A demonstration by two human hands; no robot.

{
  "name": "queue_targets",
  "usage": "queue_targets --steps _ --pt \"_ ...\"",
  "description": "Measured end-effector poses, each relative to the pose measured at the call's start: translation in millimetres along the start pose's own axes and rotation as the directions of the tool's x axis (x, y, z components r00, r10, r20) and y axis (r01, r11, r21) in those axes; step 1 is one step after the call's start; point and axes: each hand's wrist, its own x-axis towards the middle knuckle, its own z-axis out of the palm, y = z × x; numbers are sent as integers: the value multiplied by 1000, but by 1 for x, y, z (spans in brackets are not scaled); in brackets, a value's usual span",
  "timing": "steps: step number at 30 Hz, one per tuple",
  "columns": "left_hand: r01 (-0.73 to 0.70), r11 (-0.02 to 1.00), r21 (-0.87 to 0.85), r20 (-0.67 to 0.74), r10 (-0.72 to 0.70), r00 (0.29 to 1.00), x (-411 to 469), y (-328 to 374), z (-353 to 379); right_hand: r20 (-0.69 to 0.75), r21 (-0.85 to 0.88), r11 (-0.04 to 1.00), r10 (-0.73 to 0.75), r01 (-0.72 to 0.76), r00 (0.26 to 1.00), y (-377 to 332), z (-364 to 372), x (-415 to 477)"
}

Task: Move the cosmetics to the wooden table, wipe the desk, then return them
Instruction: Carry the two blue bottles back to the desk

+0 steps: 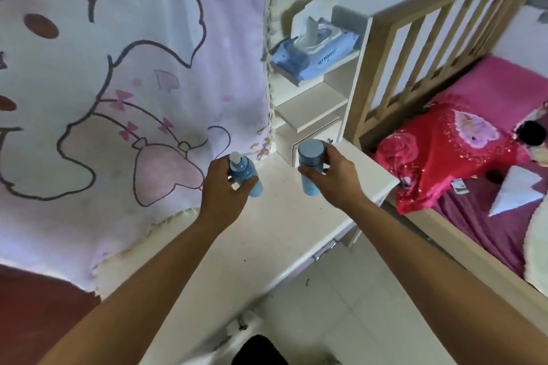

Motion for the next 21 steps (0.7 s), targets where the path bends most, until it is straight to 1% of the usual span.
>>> queue_targets --steps 2,5,7,10,15,19,21 --pt "49 999 -7 -55 -49 997 11 -7 11 59 48 999 -10 7 998 6 7 28" --pt "83 996 13 -100 -81 992 31 -24 27 146 88 996 -24 11 989 16 24 62" --pt "107 994 25 -133 -103 986 46 -42 38 206 81 997 -7 -10 978 26 39 85" --pt "170 983 74 -159 -156 975 72 -70 53 248 59 997 26 -42 968 43 63 111" --pt "305 947 100 -147 -289 946 115 -118 73 263 21 987 148 -159 954 70 104 156" --pt "314 937 151 -103 -301 948 148 -145 87 277 -20 978 207 -210 938 86 133 188" --pt "332 933 141 -72 -325 943 159 -155 95 290 -36 977 213 -212 933 92 145 198"
